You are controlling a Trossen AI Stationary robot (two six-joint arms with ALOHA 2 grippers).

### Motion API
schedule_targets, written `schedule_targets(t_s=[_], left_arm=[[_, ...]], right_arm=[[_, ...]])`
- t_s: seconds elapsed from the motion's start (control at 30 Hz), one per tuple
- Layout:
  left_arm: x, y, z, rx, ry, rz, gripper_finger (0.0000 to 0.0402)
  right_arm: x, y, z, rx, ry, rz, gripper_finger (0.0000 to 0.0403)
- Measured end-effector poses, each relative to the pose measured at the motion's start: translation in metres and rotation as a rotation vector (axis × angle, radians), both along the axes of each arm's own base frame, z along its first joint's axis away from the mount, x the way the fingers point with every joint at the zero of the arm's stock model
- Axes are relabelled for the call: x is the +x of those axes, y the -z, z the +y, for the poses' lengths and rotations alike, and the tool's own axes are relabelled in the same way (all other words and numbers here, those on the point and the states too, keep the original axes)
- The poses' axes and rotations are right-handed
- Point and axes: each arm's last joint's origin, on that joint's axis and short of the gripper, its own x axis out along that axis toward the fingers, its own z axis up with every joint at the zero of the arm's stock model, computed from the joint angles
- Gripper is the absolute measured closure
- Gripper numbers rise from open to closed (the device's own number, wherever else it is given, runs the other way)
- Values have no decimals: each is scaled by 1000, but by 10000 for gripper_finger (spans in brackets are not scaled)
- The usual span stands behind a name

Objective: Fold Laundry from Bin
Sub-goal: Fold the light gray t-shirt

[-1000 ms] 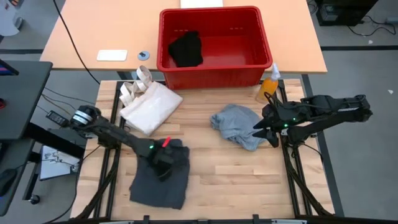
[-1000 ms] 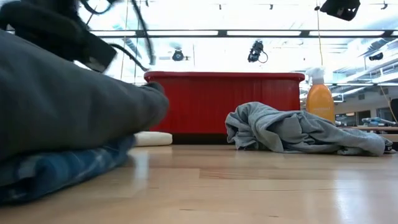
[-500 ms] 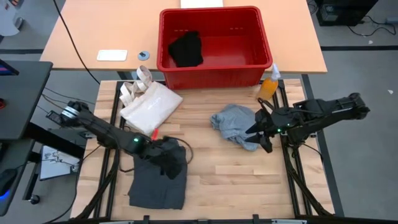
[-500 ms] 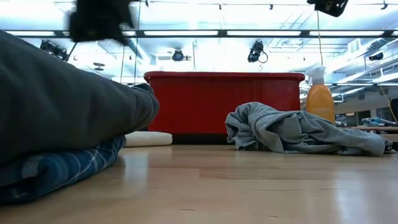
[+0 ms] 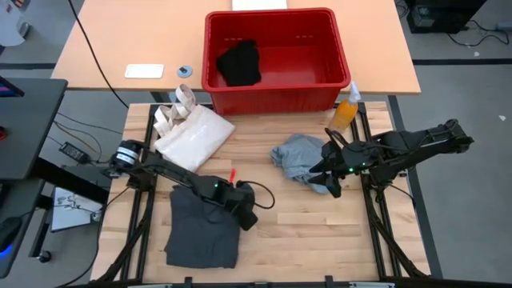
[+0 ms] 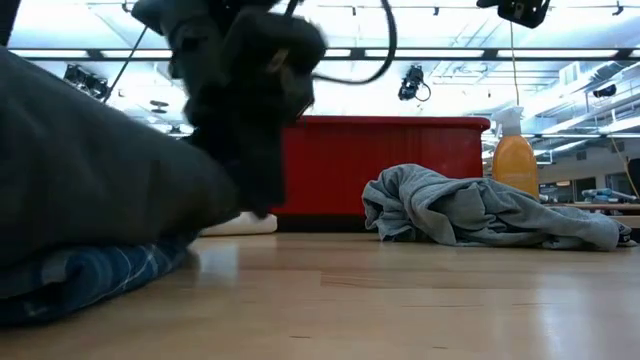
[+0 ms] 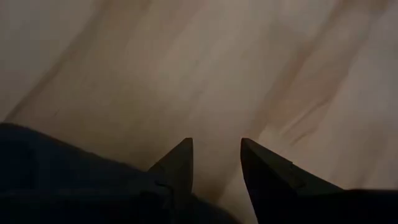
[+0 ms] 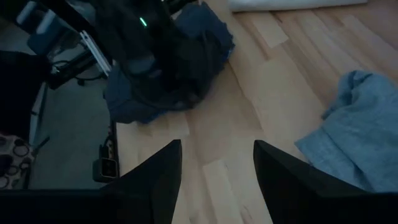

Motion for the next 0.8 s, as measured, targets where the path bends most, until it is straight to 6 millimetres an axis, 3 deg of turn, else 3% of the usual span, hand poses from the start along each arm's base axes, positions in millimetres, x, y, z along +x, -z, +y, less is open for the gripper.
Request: schedule_targets(t_s=[0.23, 0.4, 0.5, 0.6, 0.8], left_arm=[[-23, -3, -15, 47, 85, 130, 263], [-18, -25, -18, 46, 107, 21, 263], [-5, -46, -12, 105, 106, -103, 263], [10, -68, -1, 160, 97, -193, 263], [30, -108, 28, 215, -12, -309, 263]], right_arm=[[-15, -6, -1, -1, -18, -20, 197], [-23, 1, -2, -94, 0, 62, 197], [-22, 21, -4, -224, 3, 153, 197], [-18, 57, -6, -338, -20, 241, 197], [-5, 121, -13, -389, -8, 298, 197]])
